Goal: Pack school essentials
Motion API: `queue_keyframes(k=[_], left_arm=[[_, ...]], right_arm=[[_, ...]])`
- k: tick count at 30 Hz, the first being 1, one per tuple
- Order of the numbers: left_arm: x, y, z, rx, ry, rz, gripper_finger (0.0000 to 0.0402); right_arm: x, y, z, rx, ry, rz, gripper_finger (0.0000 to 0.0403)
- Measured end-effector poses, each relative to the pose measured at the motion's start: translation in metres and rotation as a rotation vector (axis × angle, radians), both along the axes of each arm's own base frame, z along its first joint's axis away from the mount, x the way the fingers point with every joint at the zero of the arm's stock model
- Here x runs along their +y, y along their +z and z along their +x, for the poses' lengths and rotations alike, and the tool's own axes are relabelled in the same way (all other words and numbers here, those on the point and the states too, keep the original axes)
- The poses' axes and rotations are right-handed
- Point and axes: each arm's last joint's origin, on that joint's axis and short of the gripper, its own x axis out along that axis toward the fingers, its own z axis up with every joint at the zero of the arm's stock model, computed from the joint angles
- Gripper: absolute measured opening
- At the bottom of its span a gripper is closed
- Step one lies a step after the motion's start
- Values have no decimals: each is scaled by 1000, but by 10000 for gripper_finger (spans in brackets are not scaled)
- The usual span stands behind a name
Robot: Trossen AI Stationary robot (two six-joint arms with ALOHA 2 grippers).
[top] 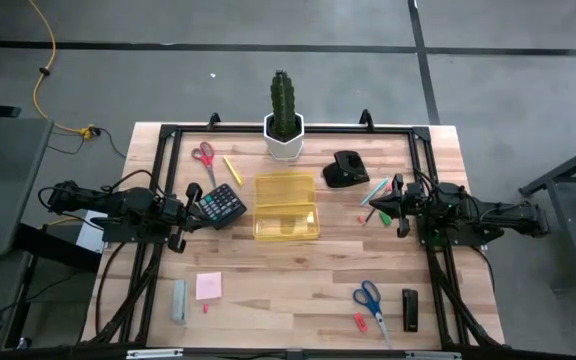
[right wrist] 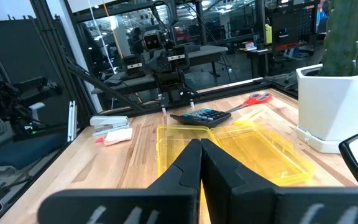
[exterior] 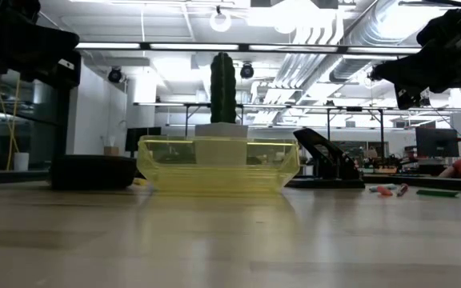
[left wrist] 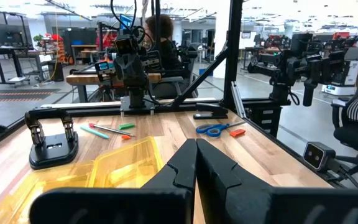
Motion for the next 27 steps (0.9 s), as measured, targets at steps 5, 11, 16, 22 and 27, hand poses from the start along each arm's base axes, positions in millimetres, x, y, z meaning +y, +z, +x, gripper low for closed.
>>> queue_keyframes(k=[5,11,16,22,27], left_arm=[[0,0,0,0,0,0,0],[0,1,0,-10,0,-3,0],[0,9,-1,-86,-11,-137,0],[6,41,-10,-442,76,-458,0],[9,79,-14,-575,182,-438,0]], right_arm=[[0,0,0,1,0,0,0],[0,0,0,1,0,0,0],[0,0,0,0,0,0,0],[0,0,0,0,0,0,0],[0,0,0,0,0,0,0]])
